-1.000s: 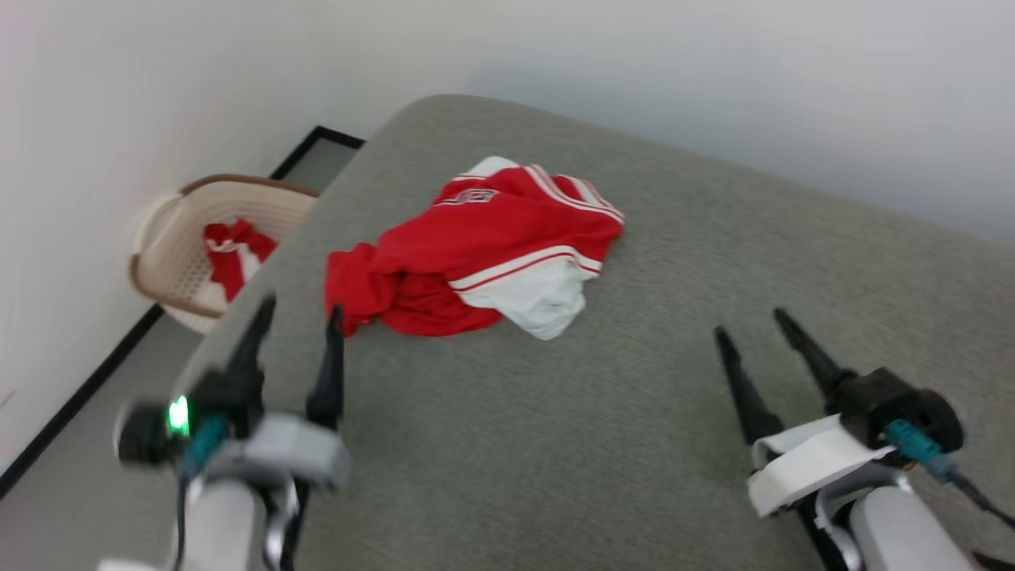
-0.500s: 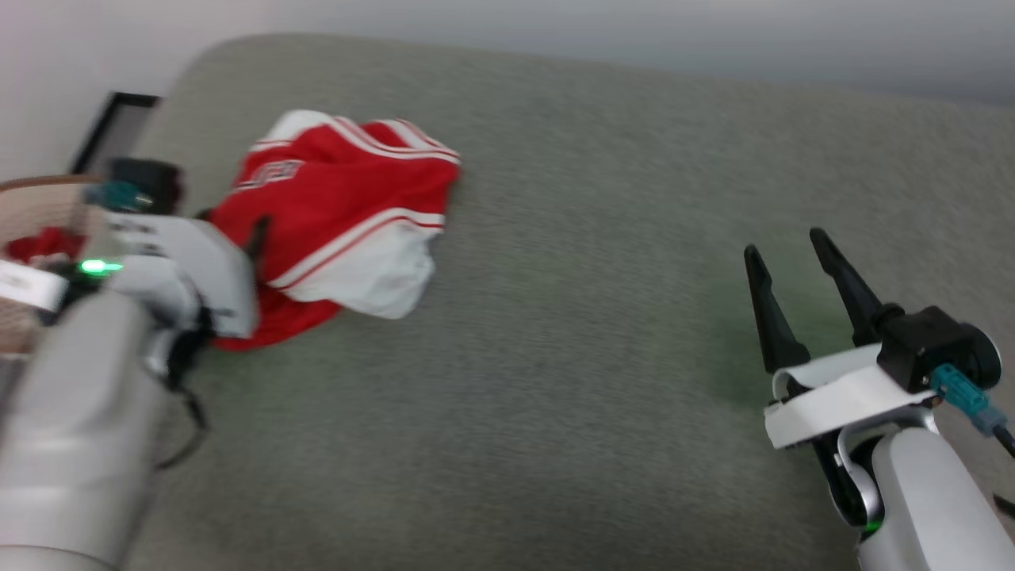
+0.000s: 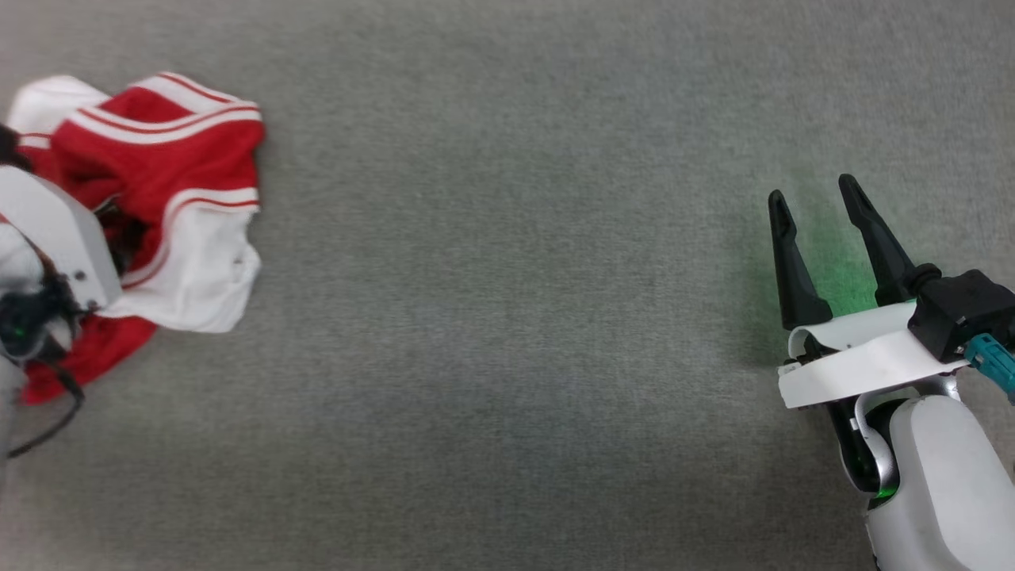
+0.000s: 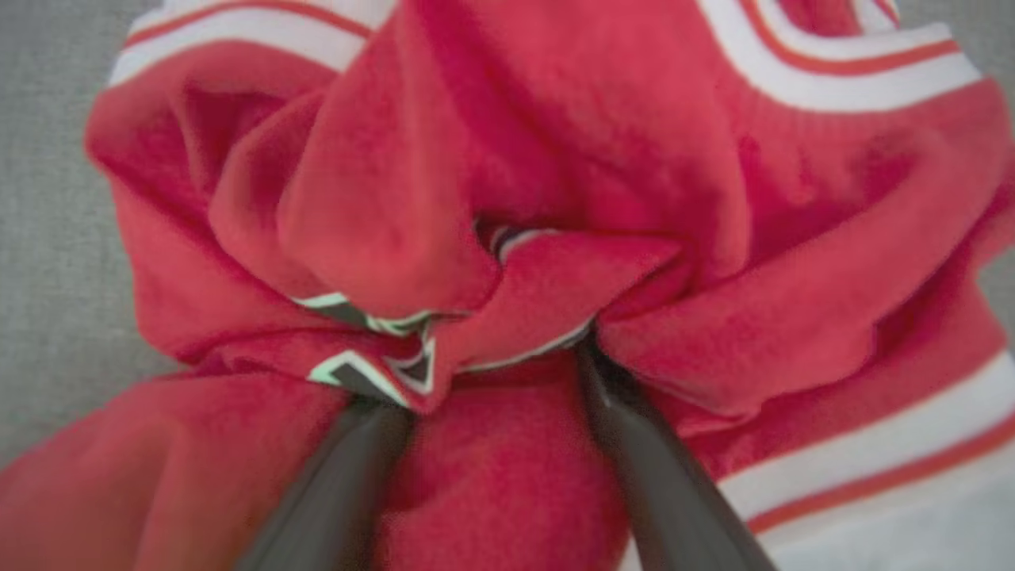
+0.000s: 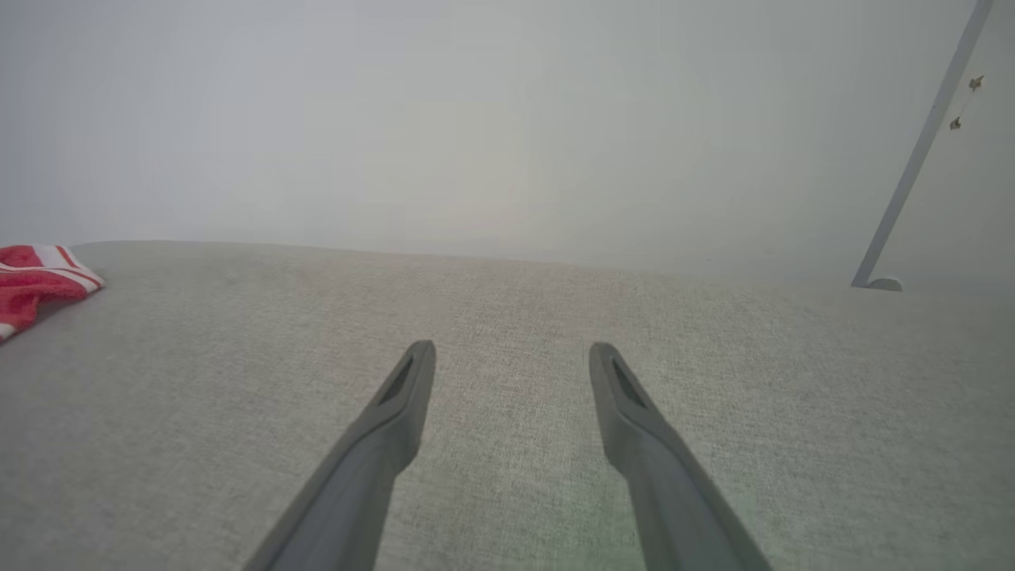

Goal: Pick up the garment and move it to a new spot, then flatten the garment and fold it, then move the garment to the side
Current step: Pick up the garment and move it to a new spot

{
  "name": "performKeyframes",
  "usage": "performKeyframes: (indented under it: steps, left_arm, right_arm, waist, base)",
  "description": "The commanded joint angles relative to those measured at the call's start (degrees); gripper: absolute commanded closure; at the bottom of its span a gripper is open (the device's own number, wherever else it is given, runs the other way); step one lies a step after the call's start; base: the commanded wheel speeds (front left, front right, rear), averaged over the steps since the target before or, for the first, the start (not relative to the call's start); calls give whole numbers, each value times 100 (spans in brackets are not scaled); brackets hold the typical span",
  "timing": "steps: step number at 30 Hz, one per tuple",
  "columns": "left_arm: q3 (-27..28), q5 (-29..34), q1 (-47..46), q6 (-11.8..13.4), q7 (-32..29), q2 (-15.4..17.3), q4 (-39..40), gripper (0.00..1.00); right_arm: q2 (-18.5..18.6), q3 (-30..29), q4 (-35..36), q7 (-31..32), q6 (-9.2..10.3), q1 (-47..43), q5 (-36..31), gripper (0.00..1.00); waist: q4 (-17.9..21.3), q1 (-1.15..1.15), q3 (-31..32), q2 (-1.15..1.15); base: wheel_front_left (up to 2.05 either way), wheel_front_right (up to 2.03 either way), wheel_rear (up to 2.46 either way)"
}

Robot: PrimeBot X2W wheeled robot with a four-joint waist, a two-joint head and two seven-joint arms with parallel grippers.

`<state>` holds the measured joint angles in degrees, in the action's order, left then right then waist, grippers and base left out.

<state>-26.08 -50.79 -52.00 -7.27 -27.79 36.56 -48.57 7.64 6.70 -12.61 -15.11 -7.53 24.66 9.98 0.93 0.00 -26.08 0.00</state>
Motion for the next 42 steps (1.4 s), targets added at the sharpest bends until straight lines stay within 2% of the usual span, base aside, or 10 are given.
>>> performKeyframes:
  steps: [1, 2, 3, 5, 6, 17, 21, 31, 37, 42]
  left_arm:
    - [-285, -142, 322, -35, -188, -426, -171, 0]
    - [-317, -214, 350, -35, -164, -471, -232, 0]
    - [-390, -268, 377, -35, -191, -511, -259, 24]
    - [-553, -362, 479, -36, -156, -545, -231, 82]
    - [-608, -428, 521, -45, -110, -527, -205, 100]
    - [-868, -848, 401, -63, 1102, -40, 404, 100]
    - [-803, -1201, 218, -22, 1286, 112, 682, 100]
    - [-845, -2072, -189, -17, 631, -549, 1502, 100]
    - [-1195, -2071, -381, 9, 170, -1003, 2034, 100]
    - [-1399, -2007, -677, 88, 52, -1504, 2293, 100]
  right_arm:
    - [-29, 23, 50, -4, 8, 88, -43, 0]
    - [-39, 49, 79, -5, 8, 102, -46, 0]
    - [-45, 65, 105, -4, 8, 108, -42, 0]
    - [-67, 104, 146, -4, 8, 87, -29, 0]
    - [-83, 135, 162, -4, 8, 81, -27, 0]
    - [-209, 274, 54, -5, 8, -174, 78, 0]
    - [-265, 278, 8, -4, 8, -347, 111, 0]
    - [-413, 73, 64, -5, 8, -577, 253, 0]
    - [-464, -43, 130, -5, 8, -630, 402, 0]
    - [-473, -38, 191, -4, 8, -630, 762, 0]
  waist:
    - [414, 0, -443, 0]
    - [412, 0, -425, 0]
    - [409, 0, -409, 0]
    - [383, 0, -323, 0]
    - [370, 0, -265, 0]
    - [243, 0, 602, 0]
    - [234, 0, 832, 0]
    - [526, 0, 1006, 0]
    - [997, 0, 960, 0]
    - [1466, 0, 811, 0]
  base:
    - [0, 0, 0]
    - [0, 0, 0]
    - [0, 0, 0]
    - [0, 0, 0]
    - [0, 0, 0]
    - [0, 0, 0]
    - [0, 0, 0]
    - [0, 0, 0]
    - [0, 0, 0]
    - [0, 0, 0]
